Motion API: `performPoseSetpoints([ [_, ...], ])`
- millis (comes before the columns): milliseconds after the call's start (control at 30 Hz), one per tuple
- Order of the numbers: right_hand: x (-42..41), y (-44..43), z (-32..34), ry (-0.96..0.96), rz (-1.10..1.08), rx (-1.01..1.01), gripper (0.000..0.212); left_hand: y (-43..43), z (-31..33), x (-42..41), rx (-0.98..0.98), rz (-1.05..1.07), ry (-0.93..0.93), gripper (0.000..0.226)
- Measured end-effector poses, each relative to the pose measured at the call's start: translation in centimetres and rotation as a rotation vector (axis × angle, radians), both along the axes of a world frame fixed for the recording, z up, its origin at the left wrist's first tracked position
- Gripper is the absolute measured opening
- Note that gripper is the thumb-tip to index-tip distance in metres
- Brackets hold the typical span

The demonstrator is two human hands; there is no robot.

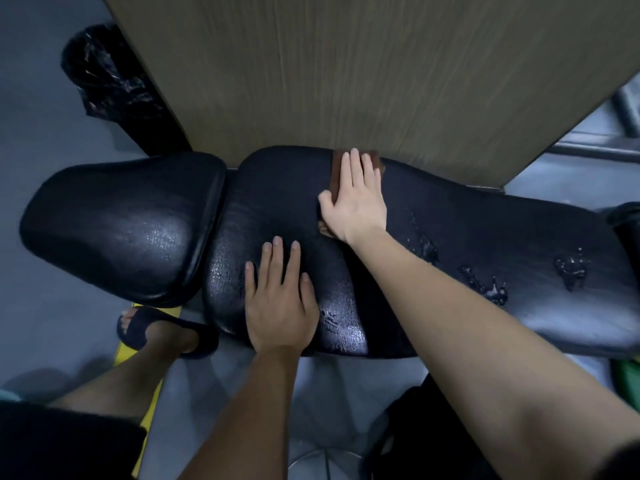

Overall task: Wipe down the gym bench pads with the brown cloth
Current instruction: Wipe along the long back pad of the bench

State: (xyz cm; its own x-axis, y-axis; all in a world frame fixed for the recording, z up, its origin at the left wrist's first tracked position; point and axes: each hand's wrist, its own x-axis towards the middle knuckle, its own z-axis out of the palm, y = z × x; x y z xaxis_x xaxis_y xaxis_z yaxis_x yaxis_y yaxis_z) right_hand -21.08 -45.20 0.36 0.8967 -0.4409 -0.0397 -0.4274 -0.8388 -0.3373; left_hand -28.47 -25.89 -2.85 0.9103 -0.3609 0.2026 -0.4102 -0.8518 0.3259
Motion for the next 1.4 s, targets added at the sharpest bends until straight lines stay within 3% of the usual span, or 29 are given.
performPoseSetpoints([
  [267,-16.0,1.9,0.6,0.019,0.359,-0.018,0.074,0.2,1.2,-0.2,0.067,0.011,0.052,0.059],
  [433,-22.9,-1.9,1.1,0.085,0.413,-0.106,0.074,0.3,1.5,-0.5,0.096,0.012,0.061,0.060],
  [600,-20.7,-0.2,0.5,0.055,0.331,-0.147,0.073,0.1,1.2,-0.7,0.107,0.035,0.030,0.059],
  [767,-11.4,0.7,-0.2,-0.014,0.279,-0.095,0.068,-0.1,0.8,-0.2,0.098,0.031,0.022,0.059],
  [1000,1.7,-2.5,0.0,0.013,-0.048,-0.053,0.067,0.0,0.2,0.0,0.023,0.039,0.019,0.058],
  [1233,-4.7,-9.7,0.7,0.094,-0.283,-0.065,0.065,-0.1,0.5,0.0,0.014,0.051,0.020,0.058],
  [1400,-14.3,-5.7,0.4,0.032,-0.200,-0.099,0.073,0.0,1.0,-0.2,0.063,0.052,0.033,0.058],
])
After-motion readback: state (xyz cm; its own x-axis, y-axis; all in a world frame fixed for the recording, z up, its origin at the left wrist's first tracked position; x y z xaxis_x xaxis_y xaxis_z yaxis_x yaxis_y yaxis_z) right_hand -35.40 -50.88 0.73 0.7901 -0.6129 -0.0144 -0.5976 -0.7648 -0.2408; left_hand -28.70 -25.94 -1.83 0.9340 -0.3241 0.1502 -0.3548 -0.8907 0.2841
